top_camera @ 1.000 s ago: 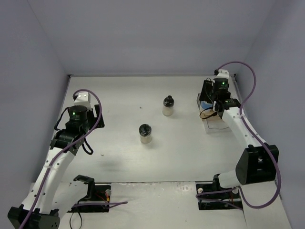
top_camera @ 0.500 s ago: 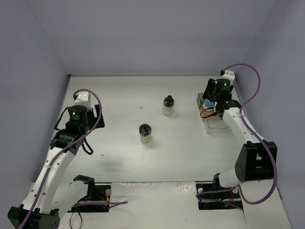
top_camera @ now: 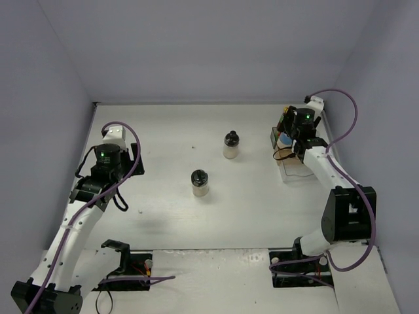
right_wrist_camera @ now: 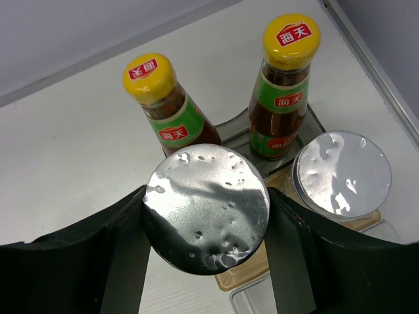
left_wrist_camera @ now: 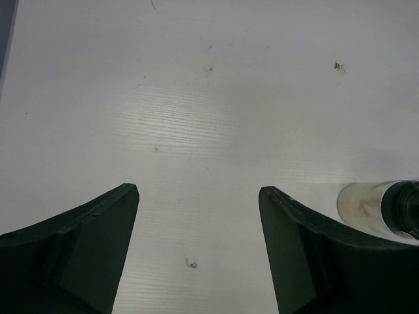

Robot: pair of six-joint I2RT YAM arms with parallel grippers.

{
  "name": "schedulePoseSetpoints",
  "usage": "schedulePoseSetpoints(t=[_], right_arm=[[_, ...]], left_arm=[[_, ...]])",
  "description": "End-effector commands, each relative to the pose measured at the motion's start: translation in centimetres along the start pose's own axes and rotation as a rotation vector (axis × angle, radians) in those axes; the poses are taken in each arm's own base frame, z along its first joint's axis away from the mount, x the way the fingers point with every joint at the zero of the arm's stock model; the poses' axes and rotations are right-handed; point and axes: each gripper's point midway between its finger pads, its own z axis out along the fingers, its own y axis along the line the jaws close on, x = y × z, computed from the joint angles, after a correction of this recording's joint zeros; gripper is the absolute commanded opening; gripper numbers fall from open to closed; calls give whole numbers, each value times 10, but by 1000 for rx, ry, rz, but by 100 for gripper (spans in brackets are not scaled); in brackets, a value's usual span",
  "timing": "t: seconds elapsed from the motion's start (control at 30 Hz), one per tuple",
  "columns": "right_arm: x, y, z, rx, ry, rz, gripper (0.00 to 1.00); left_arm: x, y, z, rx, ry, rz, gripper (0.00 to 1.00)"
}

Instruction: Organize the condiment bottles

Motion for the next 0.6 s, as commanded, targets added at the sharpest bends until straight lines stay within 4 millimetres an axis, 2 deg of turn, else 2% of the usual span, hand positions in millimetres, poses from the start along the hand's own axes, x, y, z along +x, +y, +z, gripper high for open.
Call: schedulePoseSetpoints(t=[0.0,0.57], right_arm=[[10,-8,11,38,3,29,2],[-17,-10,-25,16,-66,40,0]], left_arm=[[-26,-6,-1,20,-82,-36,74],[-27,-5,-1,19,-84,-37,74]])
